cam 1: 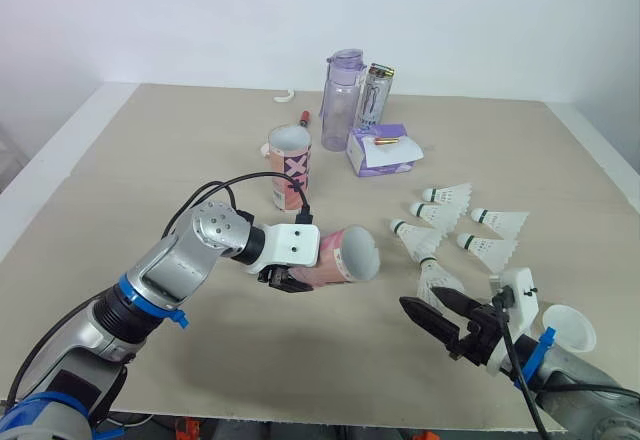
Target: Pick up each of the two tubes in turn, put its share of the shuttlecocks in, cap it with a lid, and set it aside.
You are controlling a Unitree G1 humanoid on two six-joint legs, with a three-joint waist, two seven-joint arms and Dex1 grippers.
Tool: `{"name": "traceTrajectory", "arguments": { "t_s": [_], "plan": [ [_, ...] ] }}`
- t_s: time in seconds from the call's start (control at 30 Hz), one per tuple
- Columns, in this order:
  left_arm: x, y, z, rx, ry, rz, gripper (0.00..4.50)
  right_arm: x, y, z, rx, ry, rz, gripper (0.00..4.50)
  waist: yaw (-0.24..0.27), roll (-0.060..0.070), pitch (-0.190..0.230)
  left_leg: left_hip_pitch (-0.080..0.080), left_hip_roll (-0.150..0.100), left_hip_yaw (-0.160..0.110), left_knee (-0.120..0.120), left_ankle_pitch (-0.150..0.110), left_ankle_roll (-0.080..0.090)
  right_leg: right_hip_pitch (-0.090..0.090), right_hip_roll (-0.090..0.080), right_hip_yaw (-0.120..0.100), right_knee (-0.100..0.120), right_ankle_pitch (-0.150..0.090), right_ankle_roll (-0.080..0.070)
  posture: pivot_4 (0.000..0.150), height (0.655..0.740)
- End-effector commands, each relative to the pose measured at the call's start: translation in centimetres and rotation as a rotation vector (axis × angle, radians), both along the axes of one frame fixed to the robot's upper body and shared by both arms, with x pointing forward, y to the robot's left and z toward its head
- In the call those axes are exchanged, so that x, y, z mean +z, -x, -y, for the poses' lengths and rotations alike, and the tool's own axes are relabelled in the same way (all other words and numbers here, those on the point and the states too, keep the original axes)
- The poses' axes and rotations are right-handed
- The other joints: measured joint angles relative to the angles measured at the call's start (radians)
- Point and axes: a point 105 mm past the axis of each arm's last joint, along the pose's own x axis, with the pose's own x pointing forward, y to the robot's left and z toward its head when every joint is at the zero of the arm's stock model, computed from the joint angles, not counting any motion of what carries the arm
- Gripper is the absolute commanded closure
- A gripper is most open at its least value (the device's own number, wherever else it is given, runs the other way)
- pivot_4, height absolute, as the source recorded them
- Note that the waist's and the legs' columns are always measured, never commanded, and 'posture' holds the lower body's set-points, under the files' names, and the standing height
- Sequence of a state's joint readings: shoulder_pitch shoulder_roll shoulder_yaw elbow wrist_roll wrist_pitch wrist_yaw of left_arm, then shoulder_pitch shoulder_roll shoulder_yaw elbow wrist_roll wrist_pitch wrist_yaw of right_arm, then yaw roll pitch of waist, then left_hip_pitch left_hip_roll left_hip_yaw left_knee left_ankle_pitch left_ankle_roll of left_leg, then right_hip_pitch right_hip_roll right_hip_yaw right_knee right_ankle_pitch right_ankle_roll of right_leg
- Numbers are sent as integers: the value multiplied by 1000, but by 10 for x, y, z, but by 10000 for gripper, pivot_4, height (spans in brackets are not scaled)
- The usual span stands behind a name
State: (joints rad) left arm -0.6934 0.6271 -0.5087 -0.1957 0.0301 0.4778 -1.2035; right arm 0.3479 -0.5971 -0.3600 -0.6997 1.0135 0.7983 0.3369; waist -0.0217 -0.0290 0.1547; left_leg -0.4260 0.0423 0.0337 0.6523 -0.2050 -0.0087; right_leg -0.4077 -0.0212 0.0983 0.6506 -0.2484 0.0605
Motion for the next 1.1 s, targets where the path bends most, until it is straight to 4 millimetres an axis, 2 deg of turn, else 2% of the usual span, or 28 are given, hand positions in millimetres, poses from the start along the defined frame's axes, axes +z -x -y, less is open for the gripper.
{"name": "traceTrajectory", "arguments": {
  "t_s": [0.03, 0.4, 0.8, 1.1],
  "plan": [
    [-10, -7, -12, 70, -32, -8, 14650, 9, -5, 13, -56, 30, 54, 0, 0, 0, 0, 0, 0, 0, 0, 0, 0, 0, 0, 0, 0, 0, 0, 1500, 7400],
    [-10, -7, -10, 69, -30, -13, 14650, 8, -12, 34, -125, 98, 81, 0, 0, 0, 0, 0, 0, 0, 0, 0, 0, 0, 0, 0, 0, 0, 0, 1500, 7400],
    [-12, -7, -10, 78, -28, -16, 14650, 5, -23, 26, -159, 66, 80, 0, 0, 0, 0, 0, 0, 2, 0, 0, 0, 0, 0, 0, 0, 1, 1, 1500, 7400],
    [-13, -7, -11, 87, -26, -17, 14650, 1, -30, 30, -195, 79, 62, 0, 0, 1, 0, 0, 0, 2, 0, 0, 0, 0, 0, 1, 0, 1, 1, 1500, 7400]
  ]
}}
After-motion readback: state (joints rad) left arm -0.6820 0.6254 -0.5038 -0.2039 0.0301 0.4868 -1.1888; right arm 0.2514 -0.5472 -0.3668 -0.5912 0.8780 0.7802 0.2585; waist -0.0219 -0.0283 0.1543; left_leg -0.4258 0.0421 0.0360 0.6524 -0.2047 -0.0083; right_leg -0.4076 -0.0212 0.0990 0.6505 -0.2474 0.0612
